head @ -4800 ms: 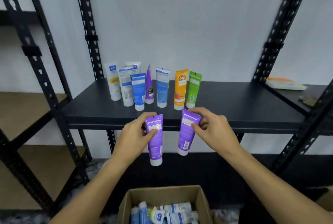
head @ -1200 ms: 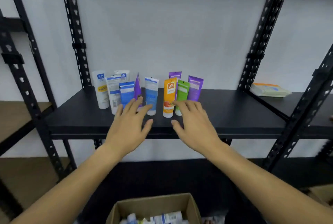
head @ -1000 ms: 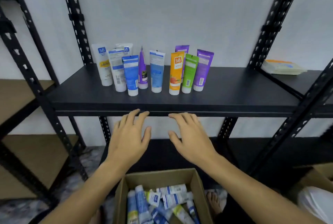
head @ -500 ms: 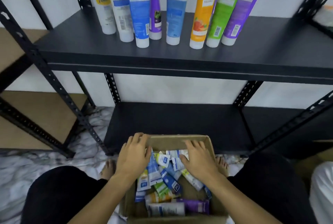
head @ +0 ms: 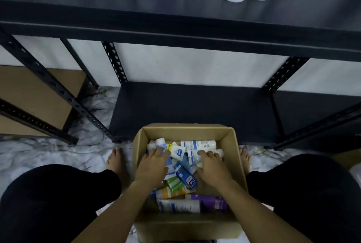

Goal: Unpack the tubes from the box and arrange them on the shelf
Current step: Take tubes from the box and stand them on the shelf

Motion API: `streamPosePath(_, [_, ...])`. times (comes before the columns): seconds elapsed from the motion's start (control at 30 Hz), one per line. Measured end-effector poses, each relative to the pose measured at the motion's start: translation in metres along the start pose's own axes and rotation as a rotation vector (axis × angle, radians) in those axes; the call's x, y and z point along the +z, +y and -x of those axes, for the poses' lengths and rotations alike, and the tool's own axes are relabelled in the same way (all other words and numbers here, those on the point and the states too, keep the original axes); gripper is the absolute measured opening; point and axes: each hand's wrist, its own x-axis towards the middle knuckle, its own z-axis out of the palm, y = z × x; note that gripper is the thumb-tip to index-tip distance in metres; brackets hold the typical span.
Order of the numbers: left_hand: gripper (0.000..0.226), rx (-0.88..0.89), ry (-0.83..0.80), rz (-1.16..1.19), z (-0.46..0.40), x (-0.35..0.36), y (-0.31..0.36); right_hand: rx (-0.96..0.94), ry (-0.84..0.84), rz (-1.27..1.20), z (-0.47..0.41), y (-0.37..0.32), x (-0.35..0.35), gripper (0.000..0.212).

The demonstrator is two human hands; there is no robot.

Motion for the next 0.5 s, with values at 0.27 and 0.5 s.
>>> streamPosePath(0.27, [0.086, 0.035, -0.039, -0.108, -0.014, 0.044, -0.006, -0.030, 0.024, 0.065, -0.028, 0.001, 0.019, 0.055])
streamPosePath(0.5, [0.104, 0.072, -0.021, -0.213, -0.022, 0.071, -0.012, -0.067, 0.006, 0.069, -0.046, 0.005, 0.036, 0.061])
